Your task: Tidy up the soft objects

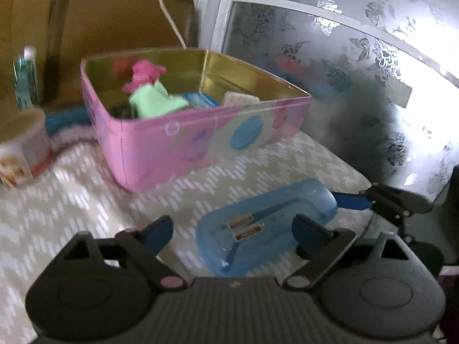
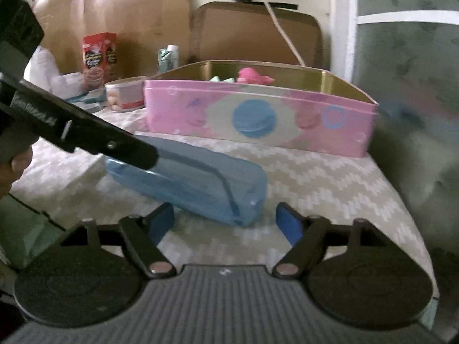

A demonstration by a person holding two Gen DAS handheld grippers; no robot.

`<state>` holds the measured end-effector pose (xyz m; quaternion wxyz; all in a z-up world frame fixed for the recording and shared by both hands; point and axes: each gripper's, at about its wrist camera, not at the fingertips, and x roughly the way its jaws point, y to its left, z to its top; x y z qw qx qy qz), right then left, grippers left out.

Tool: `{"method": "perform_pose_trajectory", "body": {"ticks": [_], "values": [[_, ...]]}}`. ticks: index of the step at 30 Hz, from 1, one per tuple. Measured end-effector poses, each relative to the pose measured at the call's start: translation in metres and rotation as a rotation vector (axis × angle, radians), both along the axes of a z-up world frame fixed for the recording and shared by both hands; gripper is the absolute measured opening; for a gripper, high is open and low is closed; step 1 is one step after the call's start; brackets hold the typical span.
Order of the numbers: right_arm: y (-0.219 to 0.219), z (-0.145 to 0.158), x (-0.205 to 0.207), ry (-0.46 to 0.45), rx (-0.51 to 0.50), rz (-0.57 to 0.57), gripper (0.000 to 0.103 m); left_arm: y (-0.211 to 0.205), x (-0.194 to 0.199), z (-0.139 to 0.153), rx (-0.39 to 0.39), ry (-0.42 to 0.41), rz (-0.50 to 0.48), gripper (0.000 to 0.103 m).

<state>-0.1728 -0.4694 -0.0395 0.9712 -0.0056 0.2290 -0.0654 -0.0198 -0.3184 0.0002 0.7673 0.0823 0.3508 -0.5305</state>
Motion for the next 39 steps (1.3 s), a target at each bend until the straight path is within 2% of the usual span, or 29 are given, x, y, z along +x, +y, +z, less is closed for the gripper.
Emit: {"method": "perform_pose_trajectory", "body": {"ticks": [1, 2, 4, 5, 7, 11, 14, 16, 18, 20, 24, 27, 32, 34, 36, 39], "values": [[0.001, -0.002, 0.001, -0.015, 0.001, 0.007, 0.082, -0.001, 0.004, -0.003, -0.007, 0.068, -0.025, 0.08], [0.001, -0.004, 0.001, -0.03, 0.0, 0.016, 0.081, -0.002, 0.006, -0.002, -0.01, 0.071, -0.023, 0.08], [0.001, -0.005, 0.005, -0.059, 0.001, 0.027, 0.076, -0.002, 0.002, 0.006, -0.007, 0.005, -0.009, 0.078], [0.003, -0.005, 0.008, -0.066, -0.011, 0.022, 0.075, 0.0, 0.0, 0.013, -0.02, -0.021, -0.001, 0.073], [0.004, -0.001, 0.011, -0.09, -0.038, 0.007, 0.075, 0.0, -0.003, 0.033, -0.051, -0.07, -0.001, 0.072], [-0.003, 0.029, 0.014, -0.198, -0.058, -0.02, 0.075, -0.016, 0.007, 0.072, -0.106, -0.162, 0.002, 0.074], [-0.015, 0.052, 0.037, -0.223, -0.103, -0.046, 0.075, -0.043, 0.026, 0.088, -0.125, -0.22, 0.043, 0.076], [-0.026, 0.06, 0.06, -0.222, -0.127, -0.059, 0.075, -0.064, 0.044, 0.089, -0.126, -0.251, 0.084, 0.076], [-0.042, 0.064, 0.086, -0.195, -0.103, -0.062, 0.075, -0.086, 0.062, 0.084, -0.118, -0.253, 0.123, 0.076], [-0.056, 0.064, 0.118, -0.139, -0.085, -0.077, 0.075, -0.103, 0.084, 0.075, -0.091, -0.222, 0.178, 0.081], [-0.064, 0.055, 0.163, -0.045, -0.1, -0.144, 0.076, -0.12, 0.11, 0.058, -0.001, -0.165, 0.259, 0.081], [-0.064, 0.048, 0.156, -0.078, -0.059, -0.178, 0.076, -0.094, 0.103, 0.059, -0.042, -0.165, 0.251, 0.081], [-0.047, 0.042, 0.101, -0.255, 0.008, -0.214, 0.075, -0.035, 0.067, 0.064, -0.131, -0.225, 0.234, 0.082], [-0.036, 0.038, 0.078, -0.325, 0.019, -0.213, 0.075, -0.006, 0.055, 0.062, -0.158, -0.253, 0.236, 0.087], [-0.022, 0.035, 0.068, -0.369, 0.022, -0.2, 0.075, 0.025, 0.048, 0.058, -0.165, -0.268, 0.248, 0.087], [-0.004, 0.039, 0.066, -0.377, 0.026, -0.147, 0.069, 0.074, 0.048, 0.046, -0.137, -0.272, 0.3, 0.087]]}}
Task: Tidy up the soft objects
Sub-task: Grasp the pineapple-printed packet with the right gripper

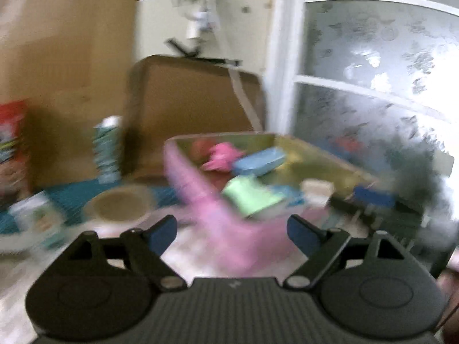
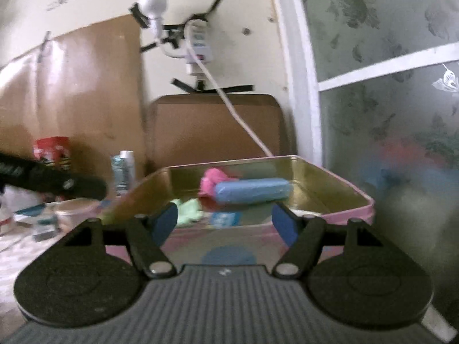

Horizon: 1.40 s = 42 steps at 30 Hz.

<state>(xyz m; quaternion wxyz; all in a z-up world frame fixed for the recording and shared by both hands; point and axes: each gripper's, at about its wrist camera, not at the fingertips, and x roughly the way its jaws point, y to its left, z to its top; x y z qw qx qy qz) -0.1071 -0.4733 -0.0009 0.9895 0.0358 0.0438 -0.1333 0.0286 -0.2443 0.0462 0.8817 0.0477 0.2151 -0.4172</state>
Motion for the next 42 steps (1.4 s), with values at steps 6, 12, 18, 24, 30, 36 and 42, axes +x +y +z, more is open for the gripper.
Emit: {"method": "perform_pose_trajectory", "body": {"ticks": [6, 12, 18, 24, 30, 36, 42], "values": [[0.051, 0.022, 0.028, 0.044, 0.006, 0.22, 0.051, 0.097, 0.03, -0.031, 0.153, -0.009, 0.349, 0.087], [0.139, 0.033, 0.097, 0.168, -0.057, 0.48, 0.04, 0.163, 0.052, -0.05, 0.18, 0.035, 0.566, 0.084], [0.208, 0.026, 0.19, 0.303, -0.162, 0.527, 0.041, 0.183, 0.057, -0.048, 0.039, 0.11, 0.572, 0.084], [0.247, 0.005, 0.263, 0.447, -0.297, 0.428, 0.042, 0.187, 0.052, -0.049, 0.005, 0.097, 0.566, 0.084], [0.24, -0.01, 0.307, 0.61, -0.161, 0.389, 0.046, 0.191, 0.053, -0.05, -0.016, 0.102, 0.579, 0.087], [0.245, 0.001, 0.253, 0.557, -0.201, 0.47, 0.044, 0.204, 0.057, -0.049, -0.072, 0.142, 0.594, 0.088], [0.221, -0.005, 0.162, 0.536, -0.293, 0.676, 0.044, 0.214, 0.064, -0.053, -0.122, 0.218, 0.563, 0.089]]}}
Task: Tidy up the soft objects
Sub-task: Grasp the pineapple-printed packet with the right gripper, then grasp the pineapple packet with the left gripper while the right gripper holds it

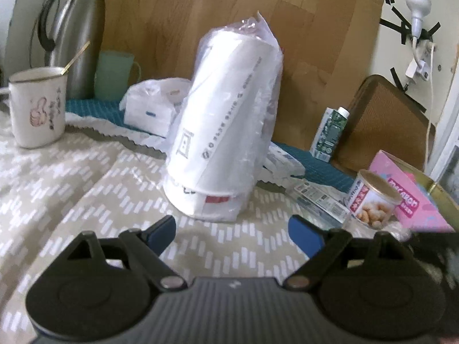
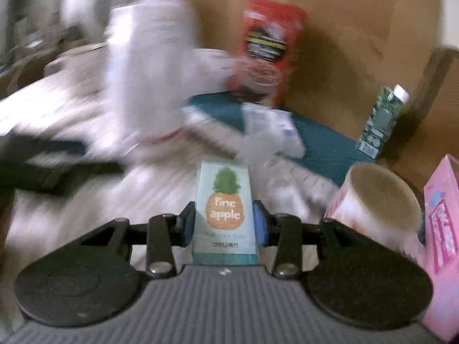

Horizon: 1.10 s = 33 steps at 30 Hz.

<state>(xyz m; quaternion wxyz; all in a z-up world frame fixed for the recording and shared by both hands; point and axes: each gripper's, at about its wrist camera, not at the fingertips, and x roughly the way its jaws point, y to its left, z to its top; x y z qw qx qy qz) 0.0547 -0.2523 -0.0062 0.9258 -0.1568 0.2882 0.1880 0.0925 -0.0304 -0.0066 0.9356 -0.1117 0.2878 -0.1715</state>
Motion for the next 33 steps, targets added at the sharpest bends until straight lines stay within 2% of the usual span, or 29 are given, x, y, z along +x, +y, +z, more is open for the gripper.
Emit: {"method": "perform_pose_trajectory", "body": {"ticks": [2, 4, 5, 8, 10, 12, 14, 19, 22, 25, 28, 31, 33], "values": [[-0.003, -0.003, -0.03, -0.016, 0.001, 0.022, 0.046, -0.002, 0.0, 0.0, 0.0, 0.009, -0.016, 0.089], [-0.009, -0.008, -0.054, -0.045, 0.024, -0.016, 0.054, -0.005, -0.002, 0.0, 0.001, 0.006, -0.044, 0.089], [-0.013, -0.011, -0.065, -0.052, 0.042, -0.032, 0.055, -0.006, -0.004, 0.001, -0.001, 0.002, -0.07, 0.089], [-0.021, -0.019, -0.08, -0.062, 0.103, -0.059, 0.057, -0.015, -0.008, 0.003, 0.004, 0.005, -0.148, 0.082], [-0.022, -0.019, -0.079, -0.064, 0.12, -0.066, 0.056, -0.024, -0.012, 0.004, 0.012, 0.021, -0.195, 0.079], [-0.022, -0.018, -0.078, -0.053, 0.14, -0.073, 0.047, -0.032, -0.017, 0.005, -0.021, 0.049, -0.251, 0.079], [-0.02, -0.019, -0.081, -0.058, 0.135, -0.055, 0.045, -0.045, -0.024, 0.006, -0.032, 0.06, -0.317, 0.079], [-0.034, -0.018, -0.096, -0.057, 0.12, 0.013, 0.045, -0.097, -0.04, 0.005, 0.066, 0.071, -0.495, 0.079], [-0.053, -0.017, -0.112, -0.055, 0.11, 0.013, 0.045, -0.132, -0.056, 0.006, 0.123, 0.045, -0.59, 0.074], [-0.081, -0.018, -0.129, -0.069, 0.101, -0.062, 0.046, -0.167, -0.075, 0.004, 0.151, 0.033, -0.677, 0.073], [-0.113, -0.021, -0.147, -0.086, 0.122, -0.174, 0.055, -0.203, -0.098, 0.001, 0.193, -0.002, -0.762, 0.073], [-0.143, -0.027, -0.169, -0.113, 0.15, -0.299, 0.07, -0.235, -0.113, 0.0, 0.196, 0.0, -0.857, 0.073], [-0.155, -0.032, -0.184, -0.135, 0.176, -0.353, 0.072, -0.253, -0.12, 0.0, 0.213, -0.004, -0.901, 0.073]]}}
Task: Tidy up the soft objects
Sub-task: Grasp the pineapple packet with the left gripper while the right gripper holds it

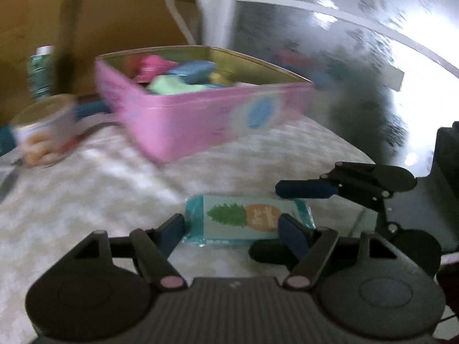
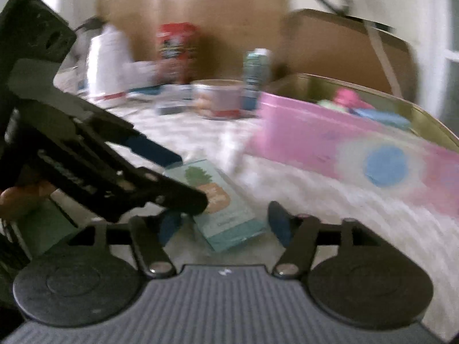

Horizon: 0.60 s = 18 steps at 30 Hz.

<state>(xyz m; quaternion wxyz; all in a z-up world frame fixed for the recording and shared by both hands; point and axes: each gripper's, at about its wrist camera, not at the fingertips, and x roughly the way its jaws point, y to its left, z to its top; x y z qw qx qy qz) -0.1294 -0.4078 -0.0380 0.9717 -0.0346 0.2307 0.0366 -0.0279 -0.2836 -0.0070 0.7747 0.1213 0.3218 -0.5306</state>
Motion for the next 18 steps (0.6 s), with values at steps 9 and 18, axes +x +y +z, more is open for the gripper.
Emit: {"method": "perform_pose_trajectory", "body": {"ticks": [9, 18], "values": [[-0.026, -0.024, -0.05, -0.134, 0.018, -0.139, 0.086, -0.029, -0.007, -0.001, 0.028, -0.014, -0.033, 0.079], [-0.011, -0.027, -0.059, -0.177, 0.036, -0.151, 0.056, -0.025, -0.014, 0.003, 0.042, -0.048, -0.033, 0.071]]}}
